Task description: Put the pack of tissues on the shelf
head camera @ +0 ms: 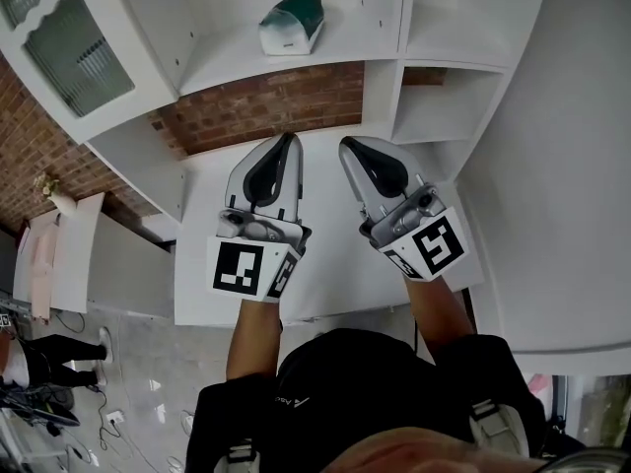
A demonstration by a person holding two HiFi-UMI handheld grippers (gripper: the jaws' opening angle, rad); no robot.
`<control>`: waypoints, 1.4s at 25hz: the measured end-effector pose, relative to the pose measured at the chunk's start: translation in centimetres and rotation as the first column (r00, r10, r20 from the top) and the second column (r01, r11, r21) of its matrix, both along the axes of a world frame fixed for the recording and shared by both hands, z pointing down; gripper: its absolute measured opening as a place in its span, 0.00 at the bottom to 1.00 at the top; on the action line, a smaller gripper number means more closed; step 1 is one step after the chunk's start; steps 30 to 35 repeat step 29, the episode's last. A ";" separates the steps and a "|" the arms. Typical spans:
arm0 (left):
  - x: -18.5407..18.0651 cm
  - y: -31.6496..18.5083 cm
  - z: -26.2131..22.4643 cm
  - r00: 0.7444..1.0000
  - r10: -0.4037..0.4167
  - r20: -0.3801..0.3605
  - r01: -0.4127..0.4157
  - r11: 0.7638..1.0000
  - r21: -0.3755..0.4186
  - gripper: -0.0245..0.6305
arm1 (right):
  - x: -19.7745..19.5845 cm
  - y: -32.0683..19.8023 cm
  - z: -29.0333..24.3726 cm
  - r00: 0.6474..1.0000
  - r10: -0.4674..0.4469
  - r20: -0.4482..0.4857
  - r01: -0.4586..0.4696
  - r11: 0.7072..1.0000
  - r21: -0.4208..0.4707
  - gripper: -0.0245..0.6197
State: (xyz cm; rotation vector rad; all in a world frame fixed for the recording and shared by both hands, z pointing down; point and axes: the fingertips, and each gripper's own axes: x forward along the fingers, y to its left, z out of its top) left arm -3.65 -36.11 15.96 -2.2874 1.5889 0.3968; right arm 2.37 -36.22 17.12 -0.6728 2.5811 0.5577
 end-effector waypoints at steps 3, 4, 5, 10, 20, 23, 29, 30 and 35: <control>0.0 1.0 1.0 1.000 0.024 -0.015 -0.024 1.000 -0.008 0.04 | -0.3 0.6 0.6 1.000 0.003 0.007 -0.003 1.000 -0.023 0.04; 0.1 1.3 1.3 0.999 0.032 -0.014 -0.032 0.999 -0.011 0.04 | -0.4 0.8 0.8 1.000 0.006 0.010 -0.006 1.000 -0.030 0.04; 0.1 1.5 1.7 0.999 0.040 -0.014 -0.040 0.999 -0.015 0.04 | -0.5 1.0 1.1 1.000 0.008 0.012 -0.008 0.999 -0.037 0.04; 0.1 2.0 2.9 0.997 0.074 -0.021 -0.074 0.997 -0.037 0.04 | -0.6 1.5 2.4 1.000 0.021 0.011 -0.020 0.997 -0.072 0.04; 0.1 2.4 2.4 0.993 0.117 -0.024 -0.118 0.992 -0.037 0.04 | 0.1 1.9 2.3 0.997 0.071 0.006 -0.070 0.995 -0.074 0.04; 0.3 2.3 2.2 0.992 0.123 -0.022 -0.123 0.992 -0.037 0.04 | 0.4 1.9 2.2 0.997 0.078 0.005 -0.078 0.994 -0.074 0.04; 0.7 2.3 2.2 0.992 0.126 -0.021 -0.127 0.991 -0.040 0.04 | 0.8 1.9 2.2 0.997 0.082 0.004 -0.082 0.994 -0.074 0.04; 0.7 2.3 2.2 0.992 0.126 -0.021 -0.127 0.991 -0.040 0.04 | 0.8 1.9 2.2 0.997 0.082 0.004 -0.082 0.994 -0.074 0.04; 0.7 2.3 2.2 0.992 0.126 -0.021 -0.127 0.991 -0.040 0.04 | 0.8 1.9 2.2 0.997 0.082 0.004 -0.082 0.994 -0.074 0.04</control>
